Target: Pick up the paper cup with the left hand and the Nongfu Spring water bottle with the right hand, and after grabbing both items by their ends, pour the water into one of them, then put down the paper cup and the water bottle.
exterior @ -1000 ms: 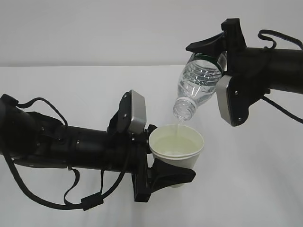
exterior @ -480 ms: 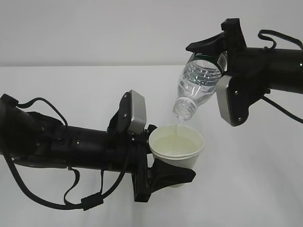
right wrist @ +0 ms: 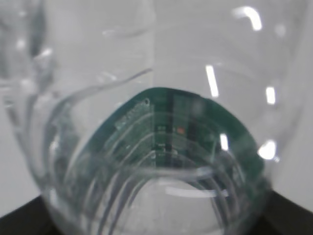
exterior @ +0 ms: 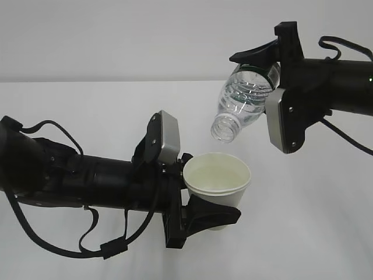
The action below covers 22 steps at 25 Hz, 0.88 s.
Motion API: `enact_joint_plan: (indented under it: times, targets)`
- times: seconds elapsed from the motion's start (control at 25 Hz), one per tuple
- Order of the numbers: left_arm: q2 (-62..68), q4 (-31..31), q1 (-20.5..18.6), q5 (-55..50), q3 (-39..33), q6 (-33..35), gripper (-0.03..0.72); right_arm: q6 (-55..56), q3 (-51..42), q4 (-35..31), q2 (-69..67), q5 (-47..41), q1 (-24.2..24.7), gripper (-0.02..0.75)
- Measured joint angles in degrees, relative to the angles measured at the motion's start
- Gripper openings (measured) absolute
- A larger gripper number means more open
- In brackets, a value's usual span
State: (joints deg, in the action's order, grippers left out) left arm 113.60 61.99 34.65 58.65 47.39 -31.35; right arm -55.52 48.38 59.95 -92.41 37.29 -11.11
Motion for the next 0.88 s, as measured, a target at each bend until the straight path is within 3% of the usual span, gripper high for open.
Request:
enact_joint_plan:
  times: [0.88]
  targets:
    - [0.0,-0.3,0.0,0.0,0.0,0.0,0.473,10.6,0.0,-1.4,0.0,0.8,0.0,0.491]
